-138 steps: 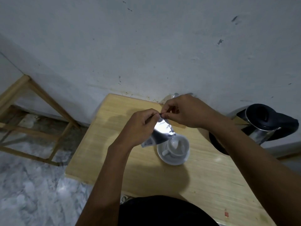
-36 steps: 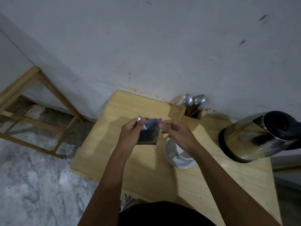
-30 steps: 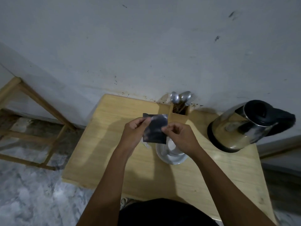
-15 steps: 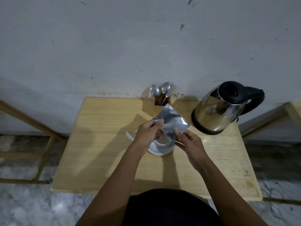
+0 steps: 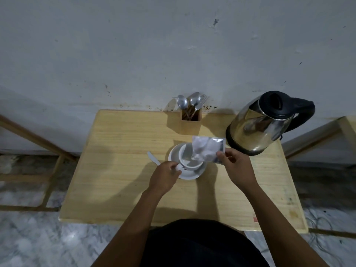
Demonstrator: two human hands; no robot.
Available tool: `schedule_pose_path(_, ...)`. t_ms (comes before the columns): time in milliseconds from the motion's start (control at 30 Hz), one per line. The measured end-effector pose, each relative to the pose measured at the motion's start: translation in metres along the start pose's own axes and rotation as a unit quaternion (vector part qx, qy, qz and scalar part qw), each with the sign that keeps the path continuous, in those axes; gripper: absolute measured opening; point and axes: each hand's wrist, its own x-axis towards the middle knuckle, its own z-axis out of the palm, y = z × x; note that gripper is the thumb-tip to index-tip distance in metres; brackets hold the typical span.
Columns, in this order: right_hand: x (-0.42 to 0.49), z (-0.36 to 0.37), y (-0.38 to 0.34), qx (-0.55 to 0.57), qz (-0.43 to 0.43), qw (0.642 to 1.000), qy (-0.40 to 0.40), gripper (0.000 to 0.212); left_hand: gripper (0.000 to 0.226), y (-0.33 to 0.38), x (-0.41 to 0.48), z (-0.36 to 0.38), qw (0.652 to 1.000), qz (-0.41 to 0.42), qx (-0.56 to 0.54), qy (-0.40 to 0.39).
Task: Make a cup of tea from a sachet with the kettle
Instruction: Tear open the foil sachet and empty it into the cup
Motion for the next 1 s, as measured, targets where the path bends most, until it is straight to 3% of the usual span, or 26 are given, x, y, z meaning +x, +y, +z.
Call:
schedule_pose_path(200, 0.013, 0.004, -0.016, -0.188, -0.108, 0.976, 0.002, 0.016, 0.010, -0.005, 0.005, 0.003, 0.999, 0.028, -0.005, 0.031)
schedule_pose_path(500, 0.037, 0.003, -0.028, -0.294, -0.286, 0.912, 0.008, 0.010, 0.013, -0.008, 0.009, -0.001, 0.998, 0.040, -0.033, 0.038)
schedule_pose_path(667, 0.046, 0.001, -0.037, -0.298, -0.297, 0.907, -0.003, 0.007, 0.015, -0.006, 0.010, -0.005, 0.998, 0.029, -0.054, 0.024)
schedule_pose_path(833, 0.050, 0.006, -0.045, -0.281, -0.295, 0.913, -0.032, 0.009, 0.048, 0.007, 0.019, -0.015, 0.997, 0.047, -0.034, 0.047)
schedule_pose_path(1000, 0.054, 0.008, -0.051, -0.268, -0.295, 0.914, -0.076, 0.013, 0.023, 0.020, 0.031, -0.018, 0.989, 0.107, -0.010, 0.098)
